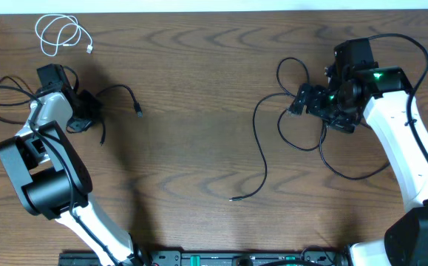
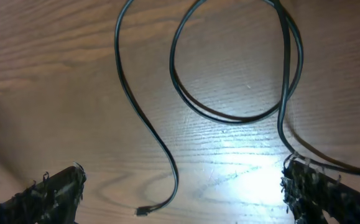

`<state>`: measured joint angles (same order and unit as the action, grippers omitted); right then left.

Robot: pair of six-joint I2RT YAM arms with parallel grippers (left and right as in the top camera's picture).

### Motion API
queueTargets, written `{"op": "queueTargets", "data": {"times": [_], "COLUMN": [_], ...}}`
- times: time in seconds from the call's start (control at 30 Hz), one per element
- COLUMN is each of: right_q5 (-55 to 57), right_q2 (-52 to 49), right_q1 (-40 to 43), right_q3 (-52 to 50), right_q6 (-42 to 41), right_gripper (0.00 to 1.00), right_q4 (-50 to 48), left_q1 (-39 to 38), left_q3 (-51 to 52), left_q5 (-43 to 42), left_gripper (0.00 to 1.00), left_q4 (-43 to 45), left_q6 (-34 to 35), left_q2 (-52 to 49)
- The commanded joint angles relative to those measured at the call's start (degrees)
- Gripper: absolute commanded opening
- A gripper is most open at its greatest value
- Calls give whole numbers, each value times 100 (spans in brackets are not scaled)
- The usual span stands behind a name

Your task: Untangle cables

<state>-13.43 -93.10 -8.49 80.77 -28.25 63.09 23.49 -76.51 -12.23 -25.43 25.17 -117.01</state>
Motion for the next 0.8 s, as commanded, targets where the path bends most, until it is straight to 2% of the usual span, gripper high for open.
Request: {"op": "queueTargets", "data": {"times": [0.0, 0.2, 0.23, 0.27, 0.3, 0.47, 0.63, 0.77], "right_q5": [20, 20, 20, 20, 20, 22, 22, 24], "right_q2": [9, 9, 9, 9, 9, 9, 9, 9], "right_q1": [-68, -144, -149, -173, -190, -267, -297, -321], "right_q3": [-24, -24, -24, -24, -24, -24, -24, -24], "right_q6": [-63, -63, -63, -63, -63, -61, -61, -63], "right_gripper": [99, 99, 99, 99, 99, 99, 99, 99], "right_q4": [59, 107, 107, 109, 116, 116, 96, 42], "left_q1": [-2, -2, -2, -2, -2, -4, -22, -74], "left_q3": [44, 42, 42, 42, 28, -70, -79, -79], "left_q5": [-413, -678, -671, -662, -662, -682, -704, -1355], "left_gripper": [8, 8, 16, 41, 62, 85, 88, 87], "left_q4": [249, 981, 1064, 1156, 1165, 979, 835, 568], "left_q6": [643, 857, 855, 835, 835, 809, 678, 378], "left_q2": [-98, -96, -96, -96, -87, 109, 695, 1189]}}
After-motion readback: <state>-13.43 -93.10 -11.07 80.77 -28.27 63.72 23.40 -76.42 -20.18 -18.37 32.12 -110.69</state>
